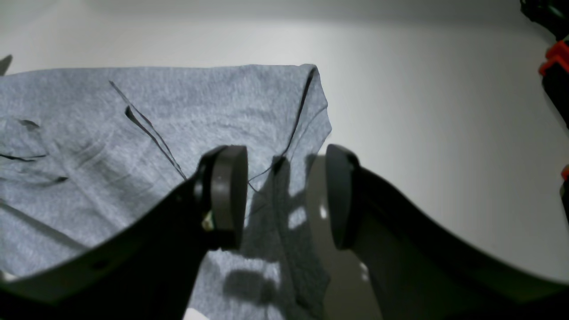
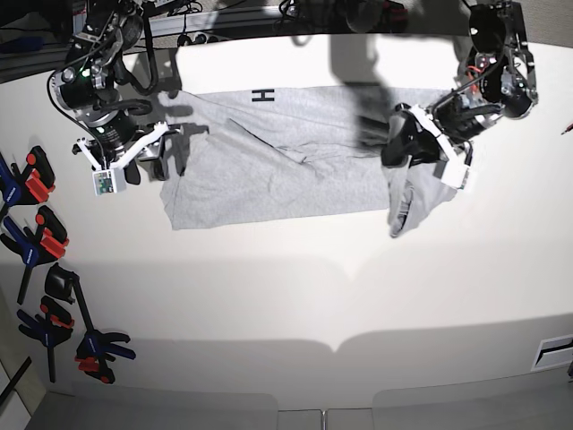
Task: Fold the T-shirt properly
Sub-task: 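Grasp the strip end with the left gripper and fold it toward the H print, then move the right gripper over the H end of the strip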
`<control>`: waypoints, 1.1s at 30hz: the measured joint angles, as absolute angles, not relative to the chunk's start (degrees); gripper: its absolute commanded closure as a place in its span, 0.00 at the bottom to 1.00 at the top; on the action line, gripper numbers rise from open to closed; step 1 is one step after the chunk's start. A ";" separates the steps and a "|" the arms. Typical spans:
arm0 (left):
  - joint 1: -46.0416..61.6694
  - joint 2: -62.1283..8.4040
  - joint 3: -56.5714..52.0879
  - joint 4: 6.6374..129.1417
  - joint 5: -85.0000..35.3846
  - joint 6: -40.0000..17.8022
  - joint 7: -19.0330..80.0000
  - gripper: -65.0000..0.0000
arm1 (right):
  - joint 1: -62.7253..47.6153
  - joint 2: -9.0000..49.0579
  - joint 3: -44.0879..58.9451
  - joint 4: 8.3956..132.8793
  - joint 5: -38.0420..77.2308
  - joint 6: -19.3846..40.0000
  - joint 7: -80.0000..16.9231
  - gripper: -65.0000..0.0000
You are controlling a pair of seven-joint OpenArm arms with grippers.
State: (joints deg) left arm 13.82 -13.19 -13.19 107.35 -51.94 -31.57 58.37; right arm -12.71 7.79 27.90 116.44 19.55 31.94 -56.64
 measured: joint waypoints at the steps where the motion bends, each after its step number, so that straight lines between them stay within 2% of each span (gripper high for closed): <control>1: 13.78 -13.19 -13.17 107.35 -50.96 -31.57 58.33 1.00 | -12.71 7.79 27.92 116.44 19.55 31.94 -56.62 0.59; 25: 13.80 -13.19 -13.17 107.35 -49.47 -31.57 58.41 1.00 | -12.71 7.77 27.90 116.44 19.33 31.94 -56.45 0.58; 29: 13.82 -13.21 -13.17 107.35 -49.67 -33.06 58.48 0.69 | -12.71 7.77 27.90 116.44 19.33 31.94 -56.42 0.58; 31: 13.82 -13.19 -13.17 107.35 -50.74 -33.28 58.48 0.64 | -12.71 7.77 27.90 116.44 19.33 31.94 -55.72 0.58; 33: 13.82 -13.21 -13.17 107.35 -53.01 -33.28 58.46 0.64 | -12.71 7.79 27.90 116.44 19.33 31.94 -55.11 0.58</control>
State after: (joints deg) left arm 13.82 -13.21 -13.17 107.35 -53.01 -33.28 58.46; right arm -12.71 7.79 27.90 116.44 19.33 31.94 -55.11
